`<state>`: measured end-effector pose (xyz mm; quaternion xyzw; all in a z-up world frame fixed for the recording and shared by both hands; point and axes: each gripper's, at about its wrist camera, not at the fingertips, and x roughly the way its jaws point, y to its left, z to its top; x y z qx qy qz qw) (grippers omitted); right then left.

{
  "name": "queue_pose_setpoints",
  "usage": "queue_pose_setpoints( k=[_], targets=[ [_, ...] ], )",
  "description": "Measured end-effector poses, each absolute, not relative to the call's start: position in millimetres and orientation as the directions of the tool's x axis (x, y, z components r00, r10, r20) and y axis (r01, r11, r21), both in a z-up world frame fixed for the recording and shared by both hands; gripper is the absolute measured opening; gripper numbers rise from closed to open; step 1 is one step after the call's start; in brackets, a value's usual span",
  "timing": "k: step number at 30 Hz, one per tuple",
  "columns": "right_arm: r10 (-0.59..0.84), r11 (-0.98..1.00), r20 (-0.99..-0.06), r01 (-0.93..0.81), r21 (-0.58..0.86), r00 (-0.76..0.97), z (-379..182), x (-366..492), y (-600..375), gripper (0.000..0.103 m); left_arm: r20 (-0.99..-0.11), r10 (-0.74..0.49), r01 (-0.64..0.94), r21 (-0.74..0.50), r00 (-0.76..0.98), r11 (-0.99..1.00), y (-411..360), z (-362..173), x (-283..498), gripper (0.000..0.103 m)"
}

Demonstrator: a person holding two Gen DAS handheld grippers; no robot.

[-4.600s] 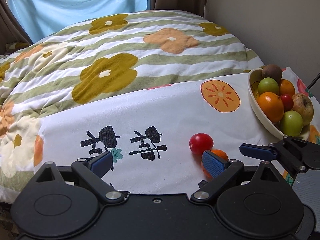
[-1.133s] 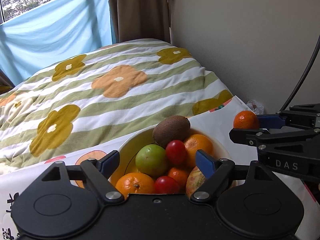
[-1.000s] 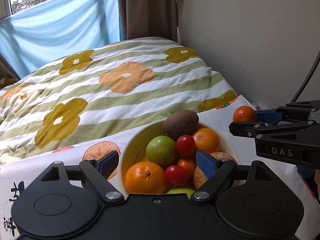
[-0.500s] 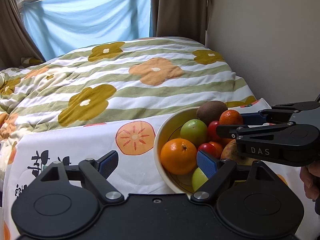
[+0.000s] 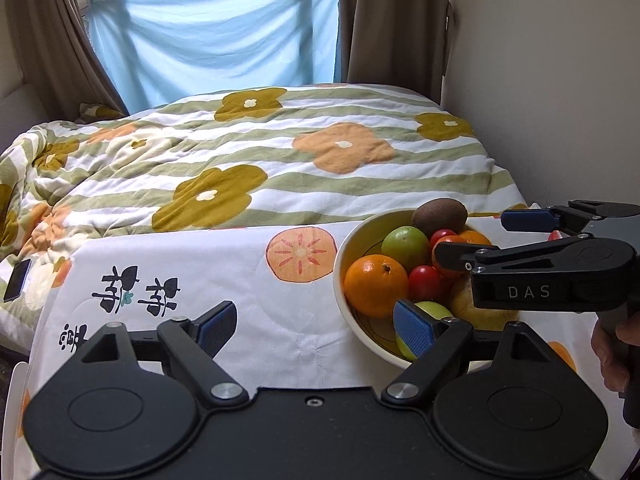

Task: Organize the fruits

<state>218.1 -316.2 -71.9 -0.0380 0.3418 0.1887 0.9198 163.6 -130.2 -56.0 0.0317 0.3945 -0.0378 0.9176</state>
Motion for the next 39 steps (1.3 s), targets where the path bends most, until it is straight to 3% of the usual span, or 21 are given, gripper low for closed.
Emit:
queue_pose_setpoints(
  k=[13,17,23,26,39],
  targets=[
    [0.233,0.964,-0.58,-0.265,0.031,0.781,6.1,126.0,-312.2,0.097,-0.623,-0.09,0.096,-0.025,0.777,0.995,-106.6,4.9,91.7,0.089],
    [0.2,0.975,-0.59,-0.217,0.042,0.782,23.8,92.1,-308.9,0.103,-0.595,-0.08,0.087,-0.016,0.8,0.996,-95.1,23.3,68.5,0.089],
    [0.147,0.988,-0.607,-0.151,0.045,0.781,33.6,50.2,-301.0,0.103,-0.545,-0.046,0.067,0.018,0.837,0.998,-77.0,36.9,35.0,0.099],
    [0.117,0.992,-0.614,-0.12,0.036,0.781,32.3,33.9,-296.8,0.103,-0.536,-0.033,0.058,0.029,0.843,0.998,-68.7,37.2,20.8,0.103],
    [0.067,0.998,-0.625,-0.066,0.025,0.778,27.6,2.4,-284.7,0.103,-0.56,0.011,0.038,0.076,0.829,0.996,-57.7,20.4,-6.8,0.103]
  ],
)
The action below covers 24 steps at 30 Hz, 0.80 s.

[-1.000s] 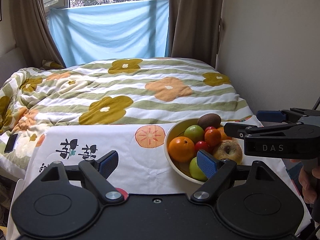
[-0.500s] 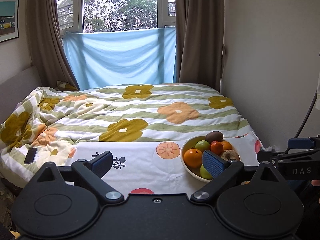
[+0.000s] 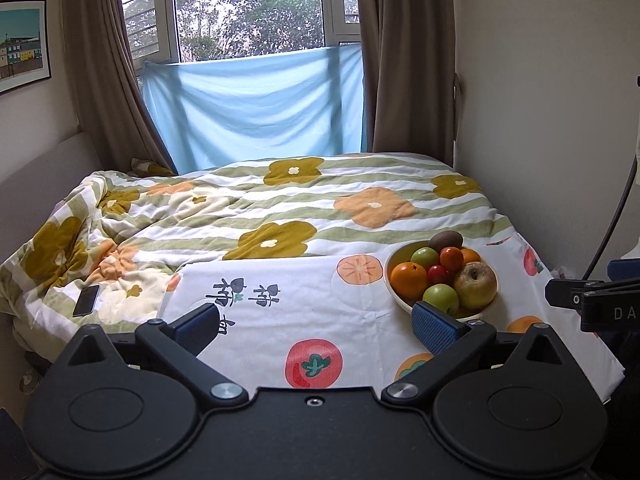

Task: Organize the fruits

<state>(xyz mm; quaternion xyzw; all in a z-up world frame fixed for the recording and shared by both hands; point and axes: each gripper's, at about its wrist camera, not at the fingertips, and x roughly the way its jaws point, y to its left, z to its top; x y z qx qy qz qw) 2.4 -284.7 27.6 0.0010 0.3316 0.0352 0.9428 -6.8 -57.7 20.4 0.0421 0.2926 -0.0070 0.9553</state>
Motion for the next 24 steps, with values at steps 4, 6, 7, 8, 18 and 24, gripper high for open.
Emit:
queue_pose_setpoints(
  k=[4,6,7,8,18,24],
  targets=[
    [0.069,0.997,-0.623,-0.068,0.024,0.78,27.8,0.9,-281.6,0.103,-0.559,0.013,0.034,0.074,0.829,0.997,-54.8,20.7,-7.0,0.103],
    [0.07,0.997,-0.624,-0.069,0.027,0.779,27.6,1.5,-281.3,0.103,-0.558,0.015,0.032,0.074,0.83,0.997,-53.6,20.3,-6.8,0.103],
    [0.068,0.997,-0.624,-0.066,0.026,0.778,27.4,1.5,-280.9,0.103,-0.559,0.015,0.032,0.075,0.829,0.997,-53.7,20.0,-6.8,0.103],
    [0.063,0.998,-0.625,-0.062,0.024,0.778,27.9,1.3,-280.4,0.103,-0.56,0.015,0.033,0.076,0.829,0.997,-53.5,19.9,-6.4,0.103],
    [0.057,0.998,-0.633,-0.058,0.02,0.772,26.7,4.5,-277.4,0.103,-0.56,0.013,0.032,0.071,0.829,0.997,-51.0,18.4,-4.9,0.103],
    [0.056,0.998,-0.633,-0.056,0.019,0.773,26.7,4.5,-276.9,0.103,-0.558,0.013,0.034,0.073,0.829,0.997,-51.2,18.4,-4.6,0.103]
  ],
)
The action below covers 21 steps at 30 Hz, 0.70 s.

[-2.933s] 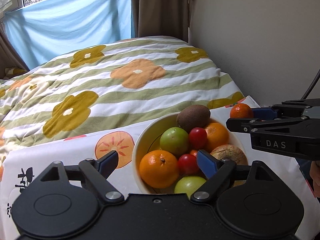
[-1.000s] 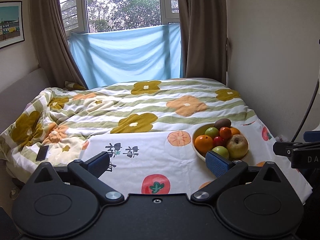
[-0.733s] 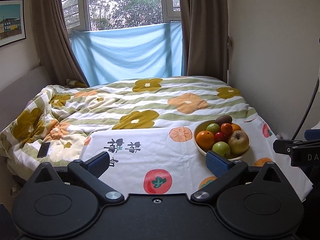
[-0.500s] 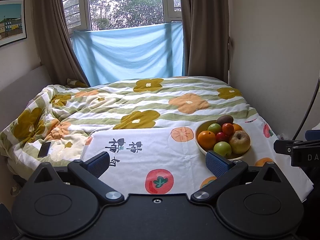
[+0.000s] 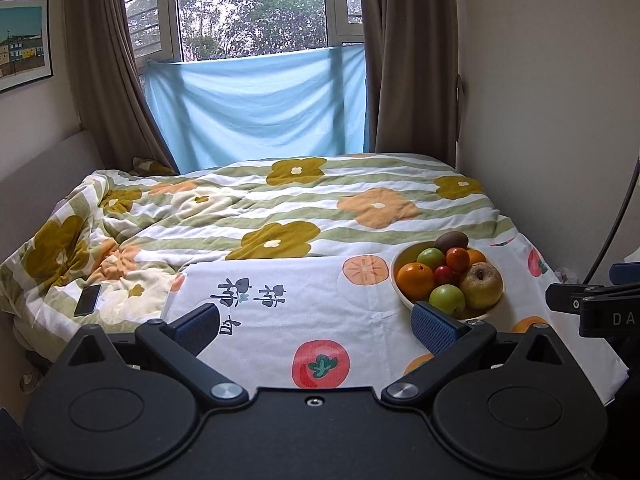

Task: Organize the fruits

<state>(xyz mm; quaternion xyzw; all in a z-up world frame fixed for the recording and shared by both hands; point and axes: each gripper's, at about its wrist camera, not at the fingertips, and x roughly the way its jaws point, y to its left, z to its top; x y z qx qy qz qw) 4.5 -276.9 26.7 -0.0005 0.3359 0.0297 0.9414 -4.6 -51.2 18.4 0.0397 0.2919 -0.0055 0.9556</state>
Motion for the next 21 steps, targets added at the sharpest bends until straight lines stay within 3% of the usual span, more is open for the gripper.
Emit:
queue_pose_setpoints(
  k=[21],
  targets=[
    [0.053,0.999,-0.641,-0.047,0.026,0.766,21.0,11.8,-277.1,0.103,-0.563,0.001,0.051,0.077,0.826,0.996,-50.0,17.6,3.6,0.103]
  ],
)
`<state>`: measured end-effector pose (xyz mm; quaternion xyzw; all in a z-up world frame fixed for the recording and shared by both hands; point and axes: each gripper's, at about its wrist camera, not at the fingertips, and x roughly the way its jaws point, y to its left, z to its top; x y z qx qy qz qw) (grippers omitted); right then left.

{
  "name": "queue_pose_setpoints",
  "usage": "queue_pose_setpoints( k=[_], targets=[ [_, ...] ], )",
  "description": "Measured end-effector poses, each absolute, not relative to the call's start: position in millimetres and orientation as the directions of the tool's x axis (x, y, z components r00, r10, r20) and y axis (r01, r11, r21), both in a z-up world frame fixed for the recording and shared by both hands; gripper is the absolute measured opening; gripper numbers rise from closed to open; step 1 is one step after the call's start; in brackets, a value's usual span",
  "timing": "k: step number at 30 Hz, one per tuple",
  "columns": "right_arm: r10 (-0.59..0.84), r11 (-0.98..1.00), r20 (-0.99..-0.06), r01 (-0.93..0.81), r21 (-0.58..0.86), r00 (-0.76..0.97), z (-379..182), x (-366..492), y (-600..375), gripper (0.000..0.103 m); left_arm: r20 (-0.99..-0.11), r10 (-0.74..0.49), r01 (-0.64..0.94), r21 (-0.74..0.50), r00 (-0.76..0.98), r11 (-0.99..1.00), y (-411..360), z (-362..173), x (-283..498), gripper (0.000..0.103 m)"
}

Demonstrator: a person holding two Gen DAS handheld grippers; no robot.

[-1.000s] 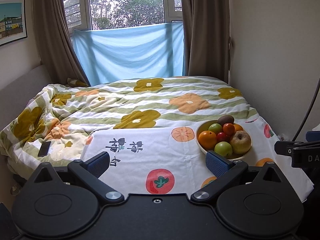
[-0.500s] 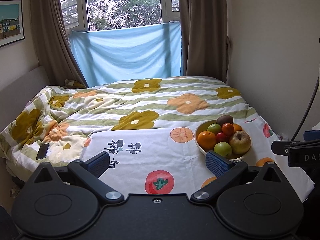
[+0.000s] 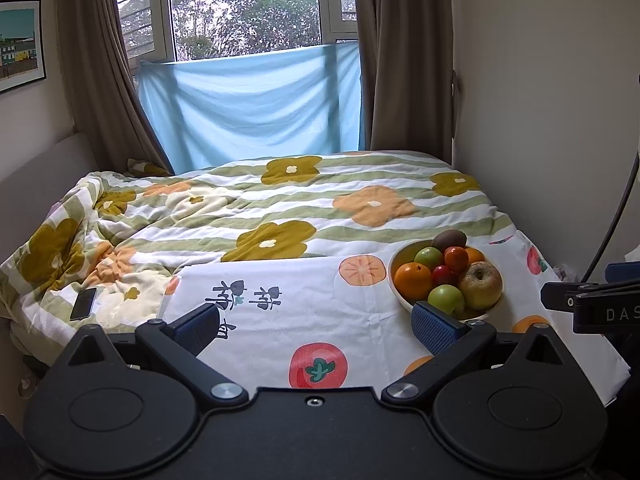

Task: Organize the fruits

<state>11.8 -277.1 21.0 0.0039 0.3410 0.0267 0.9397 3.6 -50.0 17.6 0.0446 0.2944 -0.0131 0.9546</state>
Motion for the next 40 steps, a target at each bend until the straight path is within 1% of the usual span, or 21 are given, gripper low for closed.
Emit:
queue_pose_setpoints(
  k=[13,20,26,31,40],
  targets=[
    [0.053,0.999,-0.644,-0.047,0.027,0.763,19.9,15.0,-277.0,0.103,-0.565,0.001,0.055,0.082,0.825,0.995,-48.3,15.2,7.3,0.103],
    [0.053,0.999,-0.645,-0.046,0.027,0.763,19.3,16.0,-276.1,0.103,-0.575,-0.007,0.056,0.067,0.818,0.996,-43.3,13.9,9.6,0.103],
    [0.05,0.999,-0.649,-0.044,0.026,0.759,17.3,18.8,-274.0,0.103,-0.566,-0.023,0.056,0.041,0.824,0.998,-39.8,15.3,9.4,0.103],
    [0.051,0.999,-0.652,-0.044,0.027,0.757,16.1,20.1,-273.3,0.103,-0.572,0.0,0.037,0.054,0.82,0.998,-39.8,15.0,12.3,0.103],
    [0.052,0.999,-0.655,-0.046,0.027,0.754,15.7,23.1,-270.2,0.103,-0.578,-0.006,0.034,0.037,0.816,0.999,-38.2,13.1,14.3,0.103]
  ],
)
